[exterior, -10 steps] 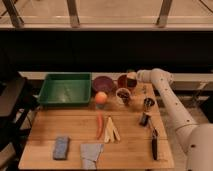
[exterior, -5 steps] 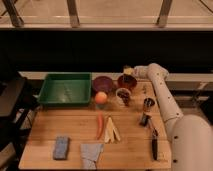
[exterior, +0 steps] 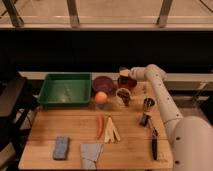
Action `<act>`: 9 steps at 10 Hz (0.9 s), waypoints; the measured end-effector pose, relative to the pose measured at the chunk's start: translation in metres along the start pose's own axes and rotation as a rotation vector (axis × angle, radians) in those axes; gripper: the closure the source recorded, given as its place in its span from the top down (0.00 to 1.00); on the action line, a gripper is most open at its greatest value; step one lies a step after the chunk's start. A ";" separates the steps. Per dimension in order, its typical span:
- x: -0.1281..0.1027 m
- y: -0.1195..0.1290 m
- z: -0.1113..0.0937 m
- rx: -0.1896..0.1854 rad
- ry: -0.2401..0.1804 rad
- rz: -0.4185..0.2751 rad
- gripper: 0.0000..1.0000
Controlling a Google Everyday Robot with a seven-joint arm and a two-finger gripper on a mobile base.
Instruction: Wipe red bowl with eraser
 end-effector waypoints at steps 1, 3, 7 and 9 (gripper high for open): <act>0.006 0.002 -0.004 -0.002 0.008 0.006 0.19; 0.018 0.000 -0.015 0.018 0.030 0.015 0.19; 0.019 -0.031 -0.033 0.108 0.042 0.014 0.19; 0.005 -0.041 -0.028 0.135 0.031 -0.005 0.19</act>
